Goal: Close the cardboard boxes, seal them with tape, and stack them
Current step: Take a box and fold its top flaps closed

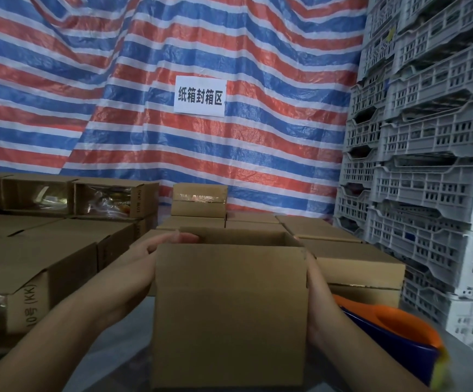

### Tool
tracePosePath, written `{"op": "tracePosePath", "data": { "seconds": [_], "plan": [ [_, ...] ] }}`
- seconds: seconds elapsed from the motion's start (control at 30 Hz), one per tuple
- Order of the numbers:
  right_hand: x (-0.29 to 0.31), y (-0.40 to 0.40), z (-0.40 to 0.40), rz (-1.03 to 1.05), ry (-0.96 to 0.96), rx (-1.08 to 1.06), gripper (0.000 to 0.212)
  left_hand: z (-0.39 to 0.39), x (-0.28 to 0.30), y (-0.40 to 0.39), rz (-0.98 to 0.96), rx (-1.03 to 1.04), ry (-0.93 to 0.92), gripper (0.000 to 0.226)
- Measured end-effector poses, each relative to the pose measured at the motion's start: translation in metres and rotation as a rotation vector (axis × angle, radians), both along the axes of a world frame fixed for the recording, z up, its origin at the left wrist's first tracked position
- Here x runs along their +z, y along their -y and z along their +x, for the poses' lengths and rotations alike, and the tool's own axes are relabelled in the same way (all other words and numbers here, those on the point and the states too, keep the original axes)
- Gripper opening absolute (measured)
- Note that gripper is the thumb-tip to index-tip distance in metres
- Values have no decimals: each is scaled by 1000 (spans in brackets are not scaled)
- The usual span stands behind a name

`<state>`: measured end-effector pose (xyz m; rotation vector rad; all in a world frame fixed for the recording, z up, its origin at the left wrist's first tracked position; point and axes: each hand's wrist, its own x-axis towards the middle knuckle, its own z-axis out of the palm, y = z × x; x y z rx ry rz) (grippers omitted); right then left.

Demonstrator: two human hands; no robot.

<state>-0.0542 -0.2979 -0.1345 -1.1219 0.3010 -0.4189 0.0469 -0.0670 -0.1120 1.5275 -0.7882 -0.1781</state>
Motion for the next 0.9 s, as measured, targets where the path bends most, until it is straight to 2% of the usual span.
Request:
{"op": "tracePosePath", "data": {
  "seconds": [0.07, 0.13, 0.27, 0.37, 0.47, 0.53, 0.6, 0.7, 0.8, 0.83, 0.9],
  "plan": [
    [2, -2, -1, -27, -19, 4, 64, 5, -1, -1, -6, -6, -3, 83],
    [4, -3, -2, -42, -9, -5, 64, 9, -2, 0, -13, -7, -4, 82],
    [9, -7, -8, -130, -49, 46, 59, 10, -4, 0, -19, -3, -38, 62],
    [6, -2, -15, -311, -127, 79, 41, 11, -6, 0, -22, -12, -21, 59],
    [9, 0, -10, -324, -133, 39, 30, 10, -7, 0, -23, -7, -20, 37],
    [7, 3, -9, -320, -105, 58, 28, 8, -7, 0, -11, 14, -27, 32],
    [7, 3, -8, -308, -102, 75, 29, 5, -5, 0, 2, 8, -31, 43],
    [7, 4, -7, -308, -94, 69, 31, -3, 3, -9, -75, -49, -104, 74],
    [6, 5, -8, -307, -65, 53, 29, -10, 11, -8, 25, -42, 34, 89],
    [6, 5, -8, -311, -59, 56, 28, -17, 13, -6, 60, -29, 78, 84],
    [5, 7, -6, -313, -56, 55, 28, -20, 6, -12, 88, -10, 99, 50]
  ]
}}
